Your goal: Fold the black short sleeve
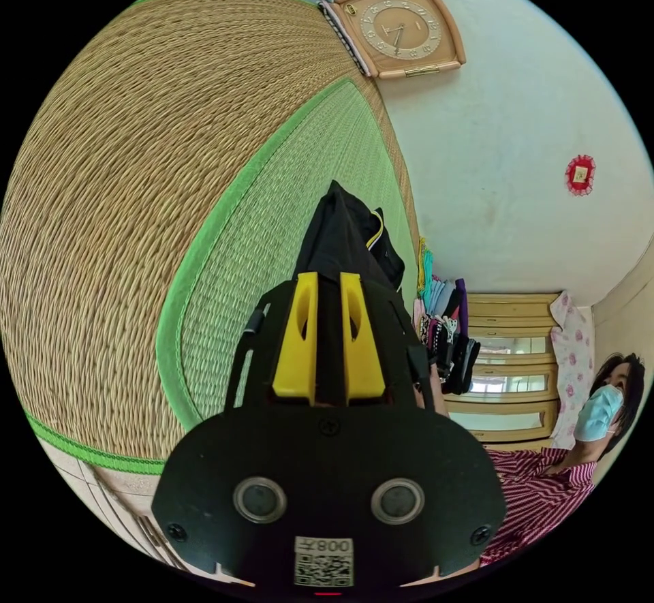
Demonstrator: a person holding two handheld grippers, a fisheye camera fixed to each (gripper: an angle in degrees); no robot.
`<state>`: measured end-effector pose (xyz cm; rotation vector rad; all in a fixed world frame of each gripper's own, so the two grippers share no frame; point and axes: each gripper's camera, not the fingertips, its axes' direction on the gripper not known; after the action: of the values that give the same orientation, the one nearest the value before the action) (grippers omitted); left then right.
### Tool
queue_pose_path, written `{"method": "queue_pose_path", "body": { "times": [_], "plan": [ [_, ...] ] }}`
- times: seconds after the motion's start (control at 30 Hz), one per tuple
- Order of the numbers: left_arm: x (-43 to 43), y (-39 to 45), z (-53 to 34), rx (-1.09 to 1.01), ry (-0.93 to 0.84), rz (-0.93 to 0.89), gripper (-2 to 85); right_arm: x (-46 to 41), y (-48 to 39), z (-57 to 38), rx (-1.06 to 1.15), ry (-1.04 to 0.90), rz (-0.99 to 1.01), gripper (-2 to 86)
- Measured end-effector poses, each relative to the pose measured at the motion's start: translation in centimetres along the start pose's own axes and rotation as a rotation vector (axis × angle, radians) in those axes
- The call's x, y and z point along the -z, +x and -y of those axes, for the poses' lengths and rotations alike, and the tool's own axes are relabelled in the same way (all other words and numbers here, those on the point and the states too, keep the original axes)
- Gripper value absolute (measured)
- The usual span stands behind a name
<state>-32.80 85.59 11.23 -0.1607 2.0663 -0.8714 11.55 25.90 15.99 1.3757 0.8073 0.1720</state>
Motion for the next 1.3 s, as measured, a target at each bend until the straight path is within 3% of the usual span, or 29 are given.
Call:
{"method": "queue_pose_path", "body": {
  "times": [0.53, 1.3],
  "plan": [
    [2.1, 0.9, -0.7, 0.023, 0.001, -0.02, 0.9, 1.2, -0.9, -0.5, 0.001, -0.001, 0.007, 3.0],
    [5.7, 0.6, -3.0, -0.02, 0.003, -0.057, 0.4, 8.4, -1.3, 1.2, 0.026, 0.026, -0.041, 3.3]
  ]
}}
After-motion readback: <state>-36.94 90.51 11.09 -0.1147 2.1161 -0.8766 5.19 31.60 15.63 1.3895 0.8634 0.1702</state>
